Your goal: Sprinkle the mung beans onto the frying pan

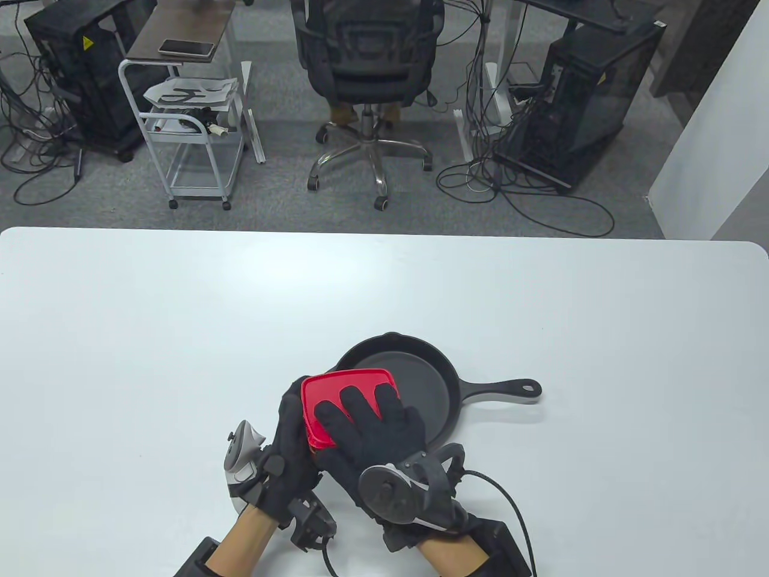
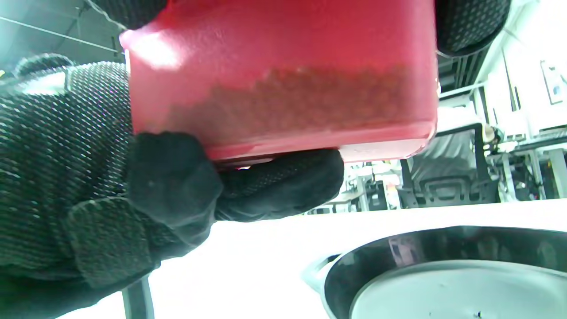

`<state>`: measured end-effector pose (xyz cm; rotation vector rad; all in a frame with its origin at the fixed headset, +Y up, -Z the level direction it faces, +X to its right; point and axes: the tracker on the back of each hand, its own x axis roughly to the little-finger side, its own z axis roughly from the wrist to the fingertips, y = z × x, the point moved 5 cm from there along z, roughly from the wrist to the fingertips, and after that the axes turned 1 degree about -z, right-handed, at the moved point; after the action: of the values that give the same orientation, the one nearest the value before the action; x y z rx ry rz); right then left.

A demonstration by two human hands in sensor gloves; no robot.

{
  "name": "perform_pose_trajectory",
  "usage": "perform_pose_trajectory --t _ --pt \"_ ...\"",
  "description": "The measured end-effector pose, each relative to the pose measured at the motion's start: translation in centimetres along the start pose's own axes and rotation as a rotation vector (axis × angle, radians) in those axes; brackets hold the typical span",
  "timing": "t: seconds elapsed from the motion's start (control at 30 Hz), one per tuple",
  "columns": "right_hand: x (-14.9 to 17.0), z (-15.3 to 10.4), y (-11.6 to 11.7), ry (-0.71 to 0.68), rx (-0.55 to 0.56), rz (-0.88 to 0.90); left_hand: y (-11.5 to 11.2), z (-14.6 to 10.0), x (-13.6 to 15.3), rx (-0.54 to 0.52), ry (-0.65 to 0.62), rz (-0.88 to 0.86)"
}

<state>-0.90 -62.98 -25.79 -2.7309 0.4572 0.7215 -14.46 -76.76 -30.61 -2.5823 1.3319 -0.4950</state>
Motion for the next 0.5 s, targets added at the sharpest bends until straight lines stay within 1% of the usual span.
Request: perform_pose_trajectory --t 0.07,0.13,0.23,0.37,0.43,0.5 --pt "-0.01 0.06 -0.18 -0.007 -0.012 -0.01 -0.01 -0.01 -0.01 -0.002 0.006 -0.003" --pt "-0.06 -0.01 -0.41 -0.017 0.007 -0.022 -0.15 -0.04 -0.11 -0.001 0.006 -0.005" --pt "0.02 -0.07 -0.35 -0.016 -0.016 -0.011 -0.01 0.02 -0.07 -0.005 0.006 -0.003" --pt "0.14 -0.15 -0.67 -0.028 0.003 -0.03 0.1 0.06 0.16 -0.012 0.015 -0.02" --pt "0.18 -0.19 -0.97 -0.033 0.04 -0.06 0.0 0.09 0.08 -0.003 0.012 -0.006" --pt "0.5 -0.18 -0.95 -0.037 0.029 -0.035 -0.05 0.09 -0.13 -0.009 -0.005 0.0"
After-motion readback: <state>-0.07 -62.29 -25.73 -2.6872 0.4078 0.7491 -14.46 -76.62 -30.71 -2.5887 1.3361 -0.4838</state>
